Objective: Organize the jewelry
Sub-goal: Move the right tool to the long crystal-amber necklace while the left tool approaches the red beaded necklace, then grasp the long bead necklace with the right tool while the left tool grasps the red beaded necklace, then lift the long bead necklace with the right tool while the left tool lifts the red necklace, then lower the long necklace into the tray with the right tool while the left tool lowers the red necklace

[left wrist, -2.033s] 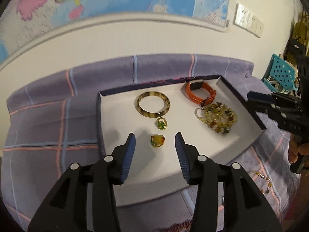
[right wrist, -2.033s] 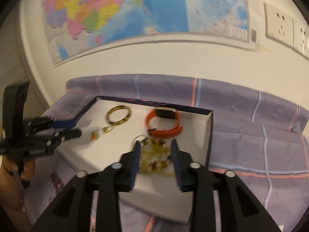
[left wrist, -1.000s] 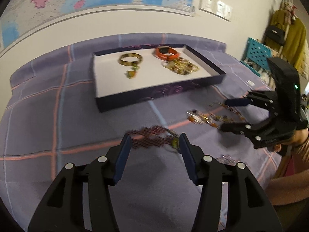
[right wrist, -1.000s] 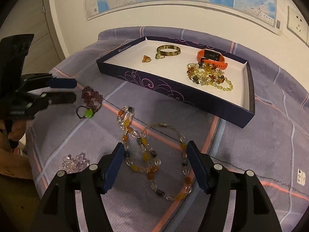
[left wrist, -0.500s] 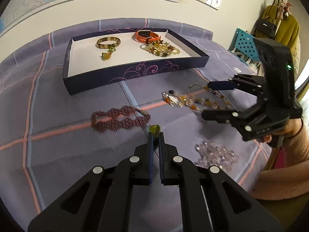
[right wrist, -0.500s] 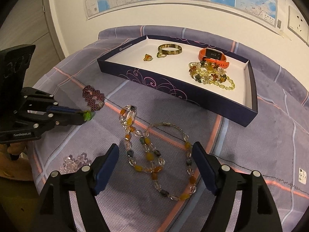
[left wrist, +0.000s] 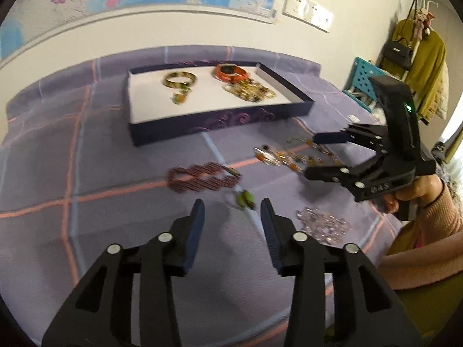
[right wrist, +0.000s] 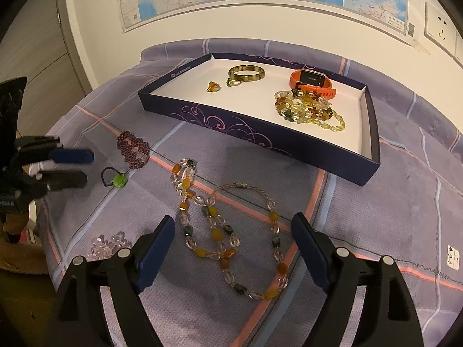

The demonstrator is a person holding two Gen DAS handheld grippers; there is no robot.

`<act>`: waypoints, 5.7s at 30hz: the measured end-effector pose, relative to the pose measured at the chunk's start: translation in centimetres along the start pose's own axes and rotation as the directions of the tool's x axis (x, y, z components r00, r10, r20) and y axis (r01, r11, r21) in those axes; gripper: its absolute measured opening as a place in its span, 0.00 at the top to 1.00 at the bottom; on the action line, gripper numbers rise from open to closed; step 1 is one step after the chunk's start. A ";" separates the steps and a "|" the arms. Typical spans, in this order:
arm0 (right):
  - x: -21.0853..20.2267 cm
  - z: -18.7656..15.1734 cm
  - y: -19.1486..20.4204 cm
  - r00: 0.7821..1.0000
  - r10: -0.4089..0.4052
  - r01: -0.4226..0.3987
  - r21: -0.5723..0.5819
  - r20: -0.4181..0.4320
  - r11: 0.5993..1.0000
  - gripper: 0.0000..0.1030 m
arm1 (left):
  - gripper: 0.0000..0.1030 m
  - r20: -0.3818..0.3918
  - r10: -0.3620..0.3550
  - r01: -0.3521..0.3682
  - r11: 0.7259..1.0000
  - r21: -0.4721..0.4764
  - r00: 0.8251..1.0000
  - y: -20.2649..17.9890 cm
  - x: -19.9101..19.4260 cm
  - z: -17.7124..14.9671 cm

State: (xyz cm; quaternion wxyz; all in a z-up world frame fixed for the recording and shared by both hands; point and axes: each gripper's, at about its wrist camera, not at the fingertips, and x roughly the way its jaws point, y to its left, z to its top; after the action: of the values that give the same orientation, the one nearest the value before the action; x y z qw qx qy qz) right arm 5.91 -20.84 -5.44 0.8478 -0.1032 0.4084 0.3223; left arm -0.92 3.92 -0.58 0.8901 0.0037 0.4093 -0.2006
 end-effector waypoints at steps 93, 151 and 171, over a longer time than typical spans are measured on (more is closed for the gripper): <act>-15.6 11.3 -2.4 0.854 0.064 -0.080 0.009 0.516 0.997 0.96 | 0.95 0.189 -0.016 0.009 0.999 0.035 0.982 0.1 -3.6 11.7; -7.7 15.5 -8.5 0.919 0.033 -0.091 0.131 0.394 0.987 0.96 | 0.95 0.023 0.046 -0.045 0.998 -0.052 0.999 4.5 6.3 14.2; -1.9 14.2 -10.6 0.963 0.020 -0.074 0.192 0.270 0.979 0.96 | 0.95 -0.064 0.066 -0.074 0.989 -0.125 0.996 6.7 10.5 13.8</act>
State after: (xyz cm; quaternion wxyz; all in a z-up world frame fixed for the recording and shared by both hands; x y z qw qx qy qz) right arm 20.57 -23.70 4.22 0.8932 0.0369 0.3233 0.3104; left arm 17.66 4.03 -0.15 0.8824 -0.0327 0.4473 -0.1424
